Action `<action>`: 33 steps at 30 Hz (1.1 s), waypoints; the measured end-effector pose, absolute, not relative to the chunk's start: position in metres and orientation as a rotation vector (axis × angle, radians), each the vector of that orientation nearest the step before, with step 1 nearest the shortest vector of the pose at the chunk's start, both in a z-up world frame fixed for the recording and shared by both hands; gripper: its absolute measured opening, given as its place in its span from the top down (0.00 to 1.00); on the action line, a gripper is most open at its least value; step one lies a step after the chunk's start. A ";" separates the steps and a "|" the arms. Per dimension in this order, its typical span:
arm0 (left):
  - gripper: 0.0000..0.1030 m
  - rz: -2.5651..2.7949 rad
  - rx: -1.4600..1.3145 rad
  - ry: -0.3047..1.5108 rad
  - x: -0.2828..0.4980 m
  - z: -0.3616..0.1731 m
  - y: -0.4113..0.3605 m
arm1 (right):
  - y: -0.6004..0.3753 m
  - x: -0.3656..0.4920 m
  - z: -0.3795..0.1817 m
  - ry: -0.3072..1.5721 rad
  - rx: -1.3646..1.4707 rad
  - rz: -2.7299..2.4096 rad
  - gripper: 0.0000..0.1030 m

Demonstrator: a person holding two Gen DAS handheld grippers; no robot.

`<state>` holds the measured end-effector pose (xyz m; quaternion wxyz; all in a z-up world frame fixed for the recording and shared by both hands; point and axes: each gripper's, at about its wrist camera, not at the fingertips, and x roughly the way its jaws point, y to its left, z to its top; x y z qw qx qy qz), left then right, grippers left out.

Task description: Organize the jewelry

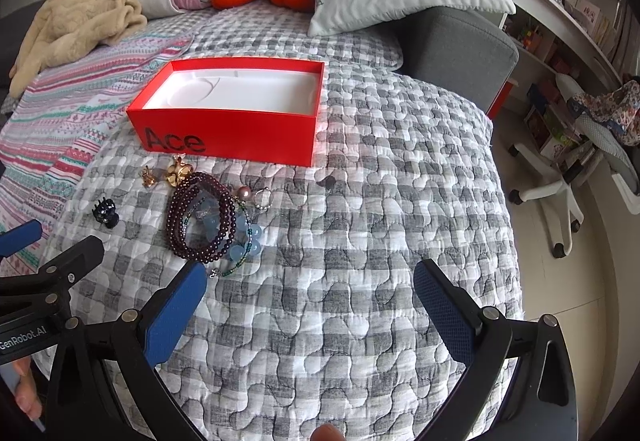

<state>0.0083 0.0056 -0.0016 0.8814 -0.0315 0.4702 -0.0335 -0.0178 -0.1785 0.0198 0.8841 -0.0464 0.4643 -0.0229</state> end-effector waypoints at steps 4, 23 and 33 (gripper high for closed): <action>0.00 -0.071 -0.058 0.969 0.007 0.000 0.004 | -0.175 -0.019 0.020 0.961 -0.101 -0.043 0.00; 0.00 -0.059 -0.049 0.962 0.003 0.001 0.004 | -0.174 -0.020 0.019 0.960 -0.110 -0.035 0.00; 0.00 -0.089 -0.051 0.962 0.003 0.003 0.008 | -0.171 -0.021 0.021 0.965 -0.100 -0.016 0.00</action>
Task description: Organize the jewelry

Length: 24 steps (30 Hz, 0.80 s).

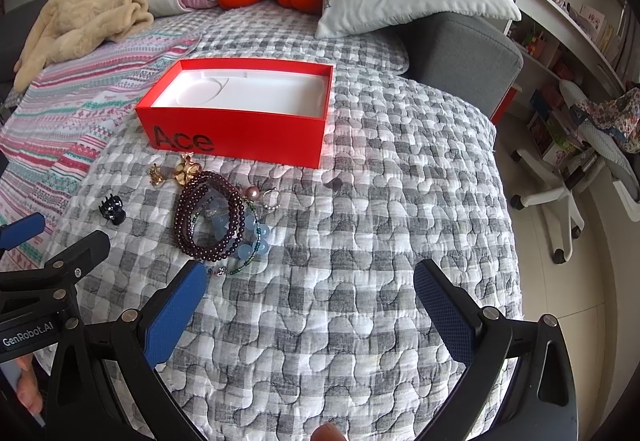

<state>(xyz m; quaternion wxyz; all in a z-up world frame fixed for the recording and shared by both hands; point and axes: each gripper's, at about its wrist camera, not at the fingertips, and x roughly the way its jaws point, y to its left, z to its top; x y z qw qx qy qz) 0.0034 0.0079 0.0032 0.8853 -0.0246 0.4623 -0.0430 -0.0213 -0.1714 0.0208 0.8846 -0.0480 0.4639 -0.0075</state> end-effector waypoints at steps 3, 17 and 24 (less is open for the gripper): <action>0.00 -0.068 -0.060 0.945 0.006 0.007 0.010 | -0.171 -0.021 0.022 0.958 -0.105 -0.012 0.00; 0.00 -0.042 -0.071 0.945 0.006 0.006 0.016 | -0.174 -0.020 0.023 0.956 -0.103 -0.035 0.00; 0.00 -0.036 -0.070 0.947 0.008 0.004 0.016 | -0.174 -0.019 0.024 0.955 -0.100 -0.035 0.00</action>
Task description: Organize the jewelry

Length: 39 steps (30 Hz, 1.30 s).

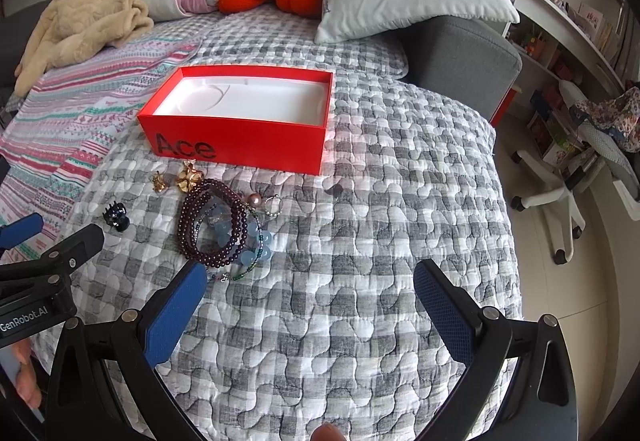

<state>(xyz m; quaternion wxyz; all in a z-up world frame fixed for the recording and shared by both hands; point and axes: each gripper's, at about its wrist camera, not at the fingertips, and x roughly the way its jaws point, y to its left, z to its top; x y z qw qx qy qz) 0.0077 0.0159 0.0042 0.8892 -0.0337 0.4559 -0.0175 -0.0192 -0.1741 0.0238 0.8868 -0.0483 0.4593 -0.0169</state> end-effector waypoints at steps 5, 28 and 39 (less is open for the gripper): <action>0.00 -0.014 -0.066 0.932 0.009 0.001 0.016 | -0.177 -0.020 0.026 0.950 -0.095 -0.036 0.00; 0.19 -0.329 0.045 1.013 0.042 -0.008 0.017 | -0.204 0.028 0.020 1.128 0.088 0.169 0.07; 0.48 -0.435 0.036 1.029 0.047 -0.018 0.001 | -0.192 0.024 0.000 1.126 0.109 0.306 0.37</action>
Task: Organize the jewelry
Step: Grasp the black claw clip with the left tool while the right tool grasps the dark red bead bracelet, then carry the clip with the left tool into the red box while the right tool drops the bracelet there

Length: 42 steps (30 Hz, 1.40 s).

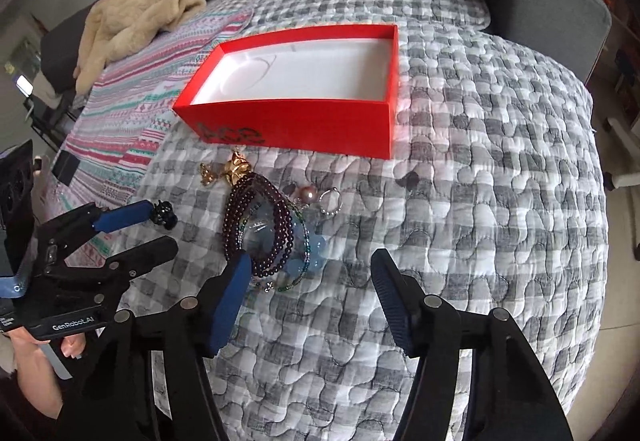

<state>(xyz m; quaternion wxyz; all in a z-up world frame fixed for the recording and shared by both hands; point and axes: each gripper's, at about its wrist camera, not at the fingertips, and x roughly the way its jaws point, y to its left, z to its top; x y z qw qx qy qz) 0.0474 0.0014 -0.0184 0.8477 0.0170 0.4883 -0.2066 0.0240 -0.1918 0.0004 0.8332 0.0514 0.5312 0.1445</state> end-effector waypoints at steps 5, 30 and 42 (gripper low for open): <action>0.57 -0.413 0.006 1.041 0.055 -0.021 0.008 | -0.193 0.030 0.002 1.111 0.149 0.342 0.56; 0.78 -0.351 0.050 1.019 0.053 -0.020 0.012 | -0.169 0.045 -0.014 1.143 0.157 0.378 0.96; 0.78 -0.367 0.010 0.955 0.044 0.007 0.014 | -0.173 0.029 0.018 1.049 0.205 0.412 0.96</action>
